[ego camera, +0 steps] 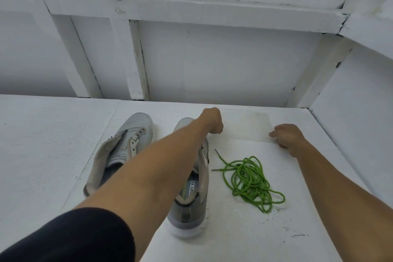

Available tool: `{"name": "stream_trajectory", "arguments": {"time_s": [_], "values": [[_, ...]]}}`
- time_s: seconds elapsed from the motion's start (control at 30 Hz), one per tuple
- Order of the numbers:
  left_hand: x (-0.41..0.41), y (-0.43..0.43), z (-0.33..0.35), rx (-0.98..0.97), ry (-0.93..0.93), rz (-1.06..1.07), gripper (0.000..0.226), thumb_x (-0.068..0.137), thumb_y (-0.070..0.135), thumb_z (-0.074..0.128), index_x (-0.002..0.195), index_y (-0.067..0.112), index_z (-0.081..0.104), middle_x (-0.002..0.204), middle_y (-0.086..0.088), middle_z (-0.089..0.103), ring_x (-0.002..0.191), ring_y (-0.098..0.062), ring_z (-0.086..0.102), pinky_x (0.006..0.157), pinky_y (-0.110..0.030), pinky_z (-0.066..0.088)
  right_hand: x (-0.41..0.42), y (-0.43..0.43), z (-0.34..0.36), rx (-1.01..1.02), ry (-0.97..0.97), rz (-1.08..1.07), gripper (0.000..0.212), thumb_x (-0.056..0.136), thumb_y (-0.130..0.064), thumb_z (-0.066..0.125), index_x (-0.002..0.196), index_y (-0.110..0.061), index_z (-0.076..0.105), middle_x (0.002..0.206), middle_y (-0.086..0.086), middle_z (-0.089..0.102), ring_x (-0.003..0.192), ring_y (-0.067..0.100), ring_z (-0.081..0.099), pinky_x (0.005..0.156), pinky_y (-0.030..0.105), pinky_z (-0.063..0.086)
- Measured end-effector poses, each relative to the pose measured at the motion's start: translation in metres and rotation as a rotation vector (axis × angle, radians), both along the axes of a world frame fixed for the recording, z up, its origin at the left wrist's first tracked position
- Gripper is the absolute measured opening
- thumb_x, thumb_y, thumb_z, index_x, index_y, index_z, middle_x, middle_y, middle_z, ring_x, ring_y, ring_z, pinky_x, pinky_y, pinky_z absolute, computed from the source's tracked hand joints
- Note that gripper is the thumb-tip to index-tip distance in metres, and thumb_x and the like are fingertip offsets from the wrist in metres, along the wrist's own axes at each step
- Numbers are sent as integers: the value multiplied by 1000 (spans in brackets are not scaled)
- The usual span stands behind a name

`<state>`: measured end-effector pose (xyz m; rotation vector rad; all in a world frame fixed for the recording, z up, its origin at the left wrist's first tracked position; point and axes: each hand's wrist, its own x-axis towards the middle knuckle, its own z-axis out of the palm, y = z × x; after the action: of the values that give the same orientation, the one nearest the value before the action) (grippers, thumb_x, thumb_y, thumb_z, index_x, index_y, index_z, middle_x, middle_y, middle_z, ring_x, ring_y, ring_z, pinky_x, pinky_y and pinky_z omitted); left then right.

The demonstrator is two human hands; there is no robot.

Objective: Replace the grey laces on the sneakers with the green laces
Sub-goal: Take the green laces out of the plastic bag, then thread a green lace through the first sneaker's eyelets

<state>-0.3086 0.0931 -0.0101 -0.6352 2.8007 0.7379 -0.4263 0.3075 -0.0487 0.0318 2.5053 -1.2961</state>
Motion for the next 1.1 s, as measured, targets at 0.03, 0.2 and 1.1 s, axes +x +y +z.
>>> {"name": "stream_trajectory", "arguments": {"time_s": [0.03,0.2,1.1], "values": [[0,1,-2,3,-7,12,31,87,12,67,115,3,58,112,-9,61,109,-27,56,91,-29,47,-1,0,-1,13,5,6,40,83,-6,72,121,-1,62,104,14,57,72,24,51,64,28,41],[2,4,1,-12,-18,5,44,86,13,69,127,2,56,129,-13,60,119,-30,54,98,-34,47,-3,4,-4,31,6,-3,44,82,-8,73,124,-2,60,107,14,58,80,26,54,75,33,45],[185,-17,83,370,482,-129,20,91,25,62,108,29,69,95,19,67,83,0,65,72,-19,51,199,-7,76,550,364,326,39,83,-23,60,121,-21,51,98,1,64,86,23,60,75,38,54]]}}
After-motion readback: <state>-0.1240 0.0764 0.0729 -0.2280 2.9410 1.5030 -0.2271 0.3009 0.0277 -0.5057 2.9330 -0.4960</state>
